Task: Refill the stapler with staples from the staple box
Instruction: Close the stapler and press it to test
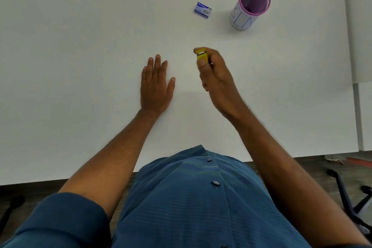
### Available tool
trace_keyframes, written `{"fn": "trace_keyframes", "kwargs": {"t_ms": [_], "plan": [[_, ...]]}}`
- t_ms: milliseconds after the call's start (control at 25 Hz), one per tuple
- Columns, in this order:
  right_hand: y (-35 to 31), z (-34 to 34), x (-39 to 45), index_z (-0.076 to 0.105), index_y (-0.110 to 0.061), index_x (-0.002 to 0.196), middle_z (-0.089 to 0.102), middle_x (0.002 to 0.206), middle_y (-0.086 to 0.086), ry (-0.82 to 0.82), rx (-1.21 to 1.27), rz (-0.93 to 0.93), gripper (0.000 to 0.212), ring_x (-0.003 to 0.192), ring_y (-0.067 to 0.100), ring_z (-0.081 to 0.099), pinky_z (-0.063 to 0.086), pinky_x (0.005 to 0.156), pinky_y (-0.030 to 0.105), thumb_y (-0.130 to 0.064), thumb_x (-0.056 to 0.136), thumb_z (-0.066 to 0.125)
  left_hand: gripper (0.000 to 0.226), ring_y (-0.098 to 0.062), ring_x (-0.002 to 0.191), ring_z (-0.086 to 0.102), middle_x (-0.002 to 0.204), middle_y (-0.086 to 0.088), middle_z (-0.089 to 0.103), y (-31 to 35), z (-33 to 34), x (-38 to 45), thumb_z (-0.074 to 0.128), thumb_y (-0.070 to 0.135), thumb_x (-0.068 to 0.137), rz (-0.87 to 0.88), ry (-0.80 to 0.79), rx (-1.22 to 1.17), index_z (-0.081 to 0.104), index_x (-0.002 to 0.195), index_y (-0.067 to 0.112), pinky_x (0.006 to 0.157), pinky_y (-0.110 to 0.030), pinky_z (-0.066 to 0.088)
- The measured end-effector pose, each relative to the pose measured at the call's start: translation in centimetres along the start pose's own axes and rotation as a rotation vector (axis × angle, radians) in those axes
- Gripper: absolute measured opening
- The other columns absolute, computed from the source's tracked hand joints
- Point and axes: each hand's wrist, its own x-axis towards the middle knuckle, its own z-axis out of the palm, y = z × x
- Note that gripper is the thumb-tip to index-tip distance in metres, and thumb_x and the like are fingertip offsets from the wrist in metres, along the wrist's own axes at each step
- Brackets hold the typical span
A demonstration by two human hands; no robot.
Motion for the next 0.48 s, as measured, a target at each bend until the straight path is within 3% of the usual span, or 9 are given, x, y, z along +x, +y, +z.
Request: {"fn": "trace_keyframes", "kwargs": {"t_ms": [80, 200, 480], "plan": [[3.2, 0.5, 0.1, 0.047, -0.014, 0.142, 0.05, 0.121, -0.003, -0.028, -0.295, -0.095, 0.042, 0.104, 0.002, 0.055, 0.047, 0.091, 0.021, -0.034, 0.105, 0.051, 0.062, -0.026, 0.157, 0.008, 0.169, -0.008, 0.014, 0.0, 0.0, 0.1, 0.029, 0.046, 0.105, -0.002, -0.008, 0.0, 0.026, 0.158, 0.015, 0.127, -0.043, 0.01], [7.1, 1.2, 0.7, 0.043, -0.016, 0.145, 0.047, 0.126, 0.003, -0.081, -0.545, -0.118, 0.045, 0.105, 0.011, 0.057, 0.053, 0.086, 0.025, -0.032, 0.104, 0.053, 0.062, -0.026, 0.157, 0.008, 0.169, -0.007, 0.013, -0.1, 0.1, 0.2, 0.027, 0.048, 0.105, -0.009, -0.013, 0.016, 0.025, 0.158, 0.016, 0.127, -0.042, 0.01], [10.9, 0.8, 5.3, 0.053, -0.008, 0.127, 0.055, 0.12, 0.008, 0.09, -0.588, -0.13, 0.043, 0.108, 0.023, 0.052, 0.047, 0.09, 0.033, -0.006, 0.085, 0.063, 0.061, -0.027, 0.157, 0.009, 0.169, -0.009, 0.014, -0.2, 0.3, 0.2, 0.031, 0.045, 0.105, -0.004, 0.004, 0.035, 0.027, 0.157, 0.015, 0.127, -0.042, 0.011]]}}
